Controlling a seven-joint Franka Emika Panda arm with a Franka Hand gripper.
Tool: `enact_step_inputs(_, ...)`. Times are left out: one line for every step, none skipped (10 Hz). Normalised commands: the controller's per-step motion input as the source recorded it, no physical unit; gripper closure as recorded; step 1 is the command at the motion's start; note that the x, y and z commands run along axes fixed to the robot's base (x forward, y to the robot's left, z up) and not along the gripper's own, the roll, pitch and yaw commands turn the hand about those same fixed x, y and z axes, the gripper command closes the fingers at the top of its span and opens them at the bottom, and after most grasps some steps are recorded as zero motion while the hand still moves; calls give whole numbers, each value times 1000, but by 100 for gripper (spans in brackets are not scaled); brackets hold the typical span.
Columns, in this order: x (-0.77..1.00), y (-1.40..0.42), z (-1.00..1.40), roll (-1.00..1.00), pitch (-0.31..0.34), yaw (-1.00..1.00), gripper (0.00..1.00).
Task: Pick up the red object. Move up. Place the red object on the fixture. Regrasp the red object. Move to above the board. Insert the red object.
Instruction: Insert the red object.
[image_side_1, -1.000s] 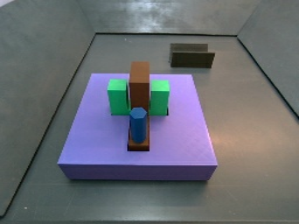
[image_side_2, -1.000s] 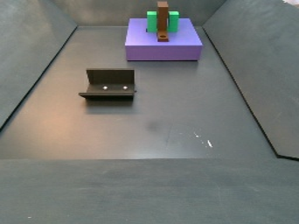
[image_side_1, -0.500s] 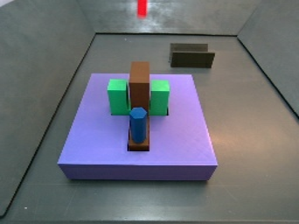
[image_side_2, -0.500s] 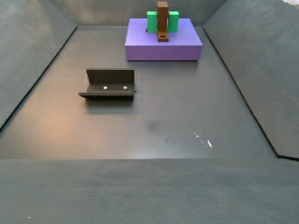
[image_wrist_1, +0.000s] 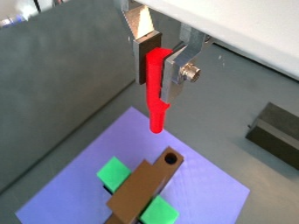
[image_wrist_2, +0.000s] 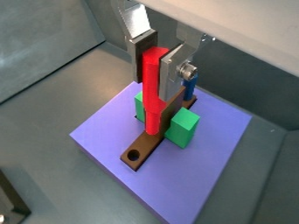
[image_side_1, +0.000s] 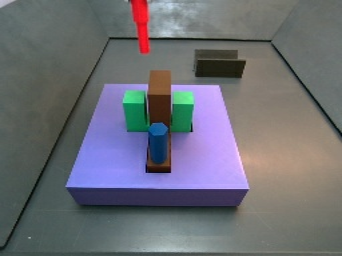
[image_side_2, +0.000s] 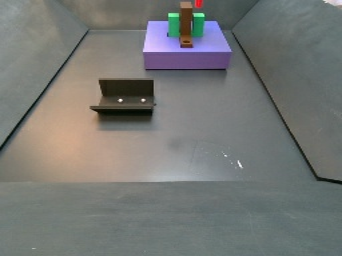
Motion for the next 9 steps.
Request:
enact_step_inputs(623,-131,-546,399,16,-309,100)
enact_step_inputs(274,194,-640,266,96,-323,100)
enact_step_inputs(37,366,-594,113,136,-343,100)
enact_step_inputs(17,374,-580,-11,191,-409,100)
enact_step_inputs(120,229,-357,-241,163,-383,100)
enact_step_inputs(169,0,-191,-293,91,-274,100)
enact_step_inputs(97,-106,-57,-227,26,-111,100)
enact_step_inputs(231,-131,-123,-257,9,-140,100)
enact_step_inputs(200,0,-257,-231,0,-217,100)
